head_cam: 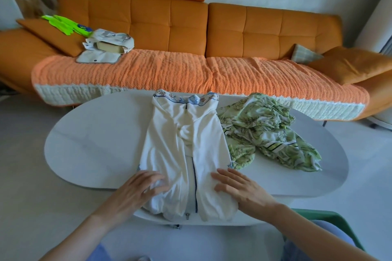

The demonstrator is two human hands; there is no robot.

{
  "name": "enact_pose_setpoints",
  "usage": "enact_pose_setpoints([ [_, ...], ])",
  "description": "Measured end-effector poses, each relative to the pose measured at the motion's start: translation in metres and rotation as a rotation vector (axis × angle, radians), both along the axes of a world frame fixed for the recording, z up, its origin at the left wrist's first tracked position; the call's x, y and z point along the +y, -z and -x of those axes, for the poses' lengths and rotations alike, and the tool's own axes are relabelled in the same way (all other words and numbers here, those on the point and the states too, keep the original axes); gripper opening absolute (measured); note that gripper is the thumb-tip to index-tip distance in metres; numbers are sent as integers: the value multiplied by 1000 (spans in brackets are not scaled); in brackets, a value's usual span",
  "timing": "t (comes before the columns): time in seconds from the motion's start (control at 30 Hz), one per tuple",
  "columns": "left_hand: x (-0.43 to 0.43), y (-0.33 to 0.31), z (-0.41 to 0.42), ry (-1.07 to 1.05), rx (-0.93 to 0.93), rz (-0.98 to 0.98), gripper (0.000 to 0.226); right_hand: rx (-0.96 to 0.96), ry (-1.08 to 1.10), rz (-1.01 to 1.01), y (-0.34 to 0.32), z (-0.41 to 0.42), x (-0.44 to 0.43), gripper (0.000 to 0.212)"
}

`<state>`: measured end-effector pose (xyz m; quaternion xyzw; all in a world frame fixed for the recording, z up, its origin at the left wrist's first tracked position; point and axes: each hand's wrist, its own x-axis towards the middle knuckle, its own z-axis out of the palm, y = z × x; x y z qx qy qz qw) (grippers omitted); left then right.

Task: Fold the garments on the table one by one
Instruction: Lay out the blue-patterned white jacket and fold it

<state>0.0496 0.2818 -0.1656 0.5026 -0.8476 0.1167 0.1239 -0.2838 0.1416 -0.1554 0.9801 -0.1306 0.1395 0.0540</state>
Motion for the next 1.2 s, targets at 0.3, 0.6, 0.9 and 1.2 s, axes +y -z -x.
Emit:
enact_pose_setpoints([
  [0.3, -9, -5, 12, 113, 125, 98, 26, 28, -31, -157, -22, -3, 0, 45],
  [0.6, -27, -33, 26, -375, 1033, -39, 39, -170, 404, -734, -59, -33, -13, 49],
  [0.9, -133, -76, 0, -935, 1137, -311, 52, -280, 992, -1176, -83, -92, -87, 72],
  [1.2, -105, -34, -5, -760, 1150, -268, 17, -355, 837, -1058, -65, -72, -72, 14],
])
